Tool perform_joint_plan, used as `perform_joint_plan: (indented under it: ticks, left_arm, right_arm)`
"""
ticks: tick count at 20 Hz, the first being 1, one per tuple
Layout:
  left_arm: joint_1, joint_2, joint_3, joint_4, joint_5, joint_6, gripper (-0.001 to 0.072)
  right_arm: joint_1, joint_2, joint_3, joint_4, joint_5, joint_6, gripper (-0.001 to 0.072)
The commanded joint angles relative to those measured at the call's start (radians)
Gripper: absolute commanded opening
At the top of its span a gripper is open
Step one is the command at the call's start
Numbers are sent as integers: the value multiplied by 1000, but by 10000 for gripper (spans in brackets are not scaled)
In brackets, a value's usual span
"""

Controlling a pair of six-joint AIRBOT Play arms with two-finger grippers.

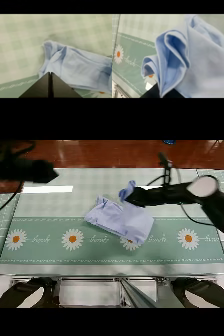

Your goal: Fold the shirts.

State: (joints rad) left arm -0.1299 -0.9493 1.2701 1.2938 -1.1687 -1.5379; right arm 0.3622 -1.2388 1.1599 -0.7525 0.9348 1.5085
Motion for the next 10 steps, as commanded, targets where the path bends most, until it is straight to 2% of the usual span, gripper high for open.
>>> perform_joint_plan:
  ticks: [1,4,8,9,10]
  left_arm:
    - [88,297,-384,26,73,-28,26]
    - [88,404,-565,-62,89,-27,26]
    - [88,402,-636,-124,130,-27,26]
    - [88,401,-643,-128,154,-27,26]
    - [88,397,-644,-128,175,-27,26]
  right_arm:
    - [109,-273,195,30,-45,2,22]
    - [127,-411,283,64,-45,3,22]
    - [127,-515,362,74,-49,3,22]
    - [130,-531,374,83,-50,2,86]
    - [132,-543,381,108,-48,0,324]
